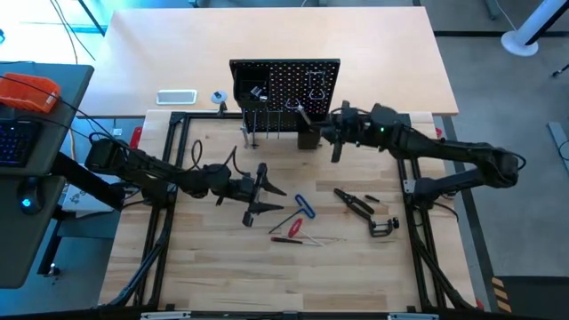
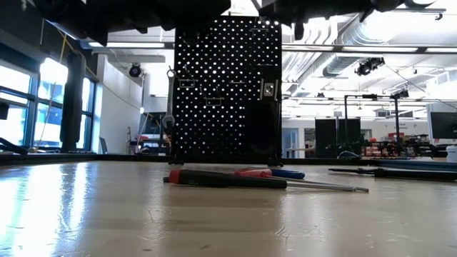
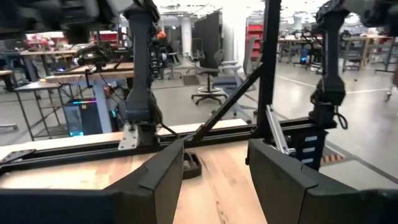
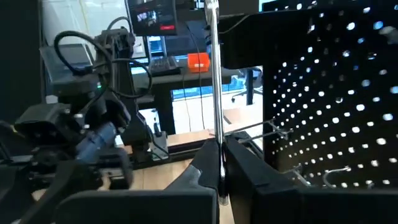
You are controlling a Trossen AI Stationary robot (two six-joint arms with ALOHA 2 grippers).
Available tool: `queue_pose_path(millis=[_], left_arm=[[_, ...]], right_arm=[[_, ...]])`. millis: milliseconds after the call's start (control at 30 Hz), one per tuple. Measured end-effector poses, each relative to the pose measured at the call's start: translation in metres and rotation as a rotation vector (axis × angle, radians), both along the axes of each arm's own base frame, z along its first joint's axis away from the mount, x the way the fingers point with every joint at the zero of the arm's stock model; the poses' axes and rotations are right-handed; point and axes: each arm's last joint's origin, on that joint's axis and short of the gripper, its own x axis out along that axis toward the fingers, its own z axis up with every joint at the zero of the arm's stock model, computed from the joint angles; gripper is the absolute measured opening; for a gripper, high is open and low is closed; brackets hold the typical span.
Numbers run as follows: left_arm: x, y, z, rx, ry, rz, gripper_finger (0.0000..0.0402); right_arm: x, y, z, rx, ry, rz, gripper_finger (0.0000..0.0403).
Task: Hang tools onto peg board
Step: Hang the wrench on the pegboard
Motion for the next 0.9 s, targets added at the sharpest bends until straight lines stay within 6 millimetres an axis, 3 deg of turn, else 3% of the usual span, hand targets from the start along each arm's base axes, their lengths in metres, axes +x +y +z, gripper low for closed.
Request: queue_pose_path(millis=[367, 900], left_arm=[[0.0, -0.001, 0.0, -0.004, 0.006, -0.005, 0.0172], [0.0, -0.001, 0.0, -0.013, 0.0, -0.002, 0.0172]], right_arm=[[-0.02, -0.044, 0.001, 0.034, -0.013, -0.063, 0.0004], [-0.033, -0.068, -0.007, 0.102, 0.034, -0.08, 0.0004]])
